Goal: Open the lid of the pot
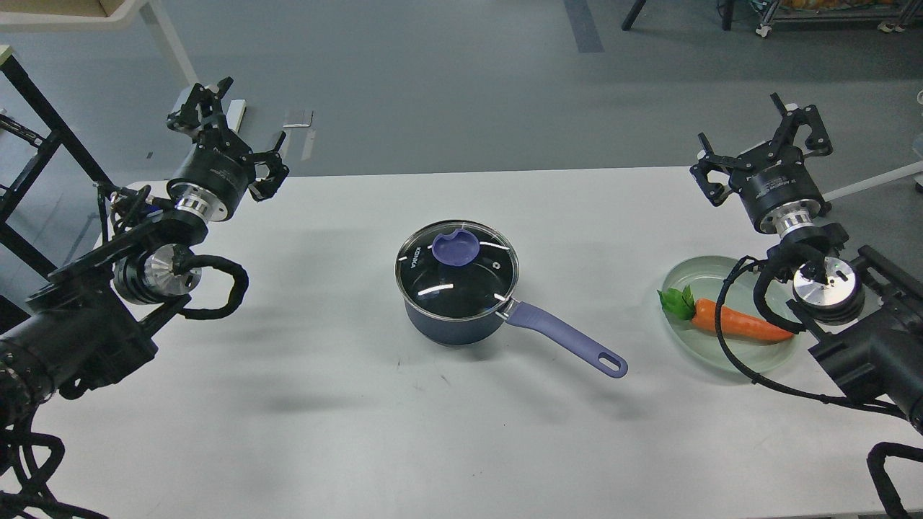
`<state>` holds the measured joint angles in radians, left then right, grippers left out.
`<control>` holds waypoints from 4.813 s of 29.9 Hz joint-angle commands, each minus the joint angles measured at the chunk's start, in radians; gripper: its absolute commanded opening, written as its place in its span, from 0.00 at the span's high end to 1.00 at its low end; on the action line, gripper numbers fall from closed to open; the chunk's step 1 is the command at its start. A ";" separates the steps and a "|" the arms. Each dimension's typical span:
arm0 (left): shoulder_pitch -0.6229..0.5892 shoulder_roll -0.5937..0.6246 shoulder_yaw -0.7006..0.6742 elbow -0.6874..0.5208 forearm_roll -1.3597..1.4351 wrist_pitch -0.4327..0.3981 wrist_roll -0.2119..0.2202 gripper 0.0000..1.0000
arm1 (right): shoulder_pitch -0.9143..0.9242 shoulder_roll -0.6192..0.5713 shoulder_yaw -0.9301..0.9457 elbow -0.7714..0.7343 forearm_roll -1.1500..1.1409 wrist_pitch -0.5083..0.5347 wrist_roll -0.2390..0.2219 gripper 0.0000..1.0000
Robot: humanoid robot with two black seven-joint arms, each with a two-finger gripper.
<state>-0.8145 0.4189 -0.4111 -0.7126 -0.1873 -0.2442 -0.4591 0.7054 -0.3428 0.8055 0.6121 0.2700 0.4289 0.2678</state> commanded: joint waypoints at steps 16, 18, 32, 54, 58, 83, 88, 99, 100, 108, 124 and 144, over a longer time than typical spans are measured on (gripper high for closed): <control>-0.002 0.011 0.000 0.001 -0.008 0.016 -0.007 0.01 | 0.032 -0.019 -0.066 0.046 -0.003 -0.022 0.001 0.00; 0.000 0.012 0.002 -0.001 -0.008 0.014 -0.006 0.01 | 0.057 -0.073 -0.110 0.058 -0.005 -0.022 0.001 0.00; -0.031 0.041 0.012 0.008 0.000 0.020 0.056 0.01 | 0.310 -0.332 -0.518 0.334 -0.244 -0.111 0.001 0.00; -0.038 0.067 0.012 0.001 0.000 0.011 0.057 0.01 | 0.890 -0.337 -1.348 0.847 -0.988 -0.216 -0.073 0.00; -0.038 0.069 0.015 -0.001 0.002 0.010 0.057 0.01 | 0.940 -0.254 -1.439 0.877 -1.109 -0.239 -0.073 0.00; -0.064 0.107 0.018 -0.001 0.005 -0.020 0.060 0.01 | 0.956 -0.051 -1.632 0.877 -1.305 -0.268 -0.113 0.31; -0.071 0.118 0.018 -0.001 0.005 -0.020 0.060 0.01 | 0.967 -0.062 -1.632 0.882 -1.301 -0.266 -0.114 0.36; -0.075 0.124 0.020 -0.001 0.006 -0.033 0.060 0.01 | 0.977 -0.061 -1.631 0.897 -1.298 -0.266 -0.124 0.53; -0.075 0.124 0.020 -0.001 0.006 -0.036 0.060 0.01 | 0.979 -0.061 -1.629 0.899 -1.293 -0.268 -0.124 0.56; -0.078 0.138 0.020 -0.001 0.008 -0.036 0.062 0.01 | 0.982 -0.061 -1.628 0.899 -1.281 -0.268 -0.124 0.62; -0.233 0.077 0.023 -0.024 0.403 -0.036 0.079 0.01 | 0.984 -0.053 -1.625 0.902 -1.281 -0.266 -0.124 0.69; -0.253 0.017 0.064 -0.317 1.485 0.062 0.040 0.02 | 0.987 -0.059 -1.625 0.904 -1.282 -0.254 -0.130 0.72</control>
<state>-1.0675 0.4475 -0.3735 -1.0281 1.2022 -0.2286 -0.4147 1.6950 -0.4014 -0.8189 1.5157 -1.0121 0.1735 0.1381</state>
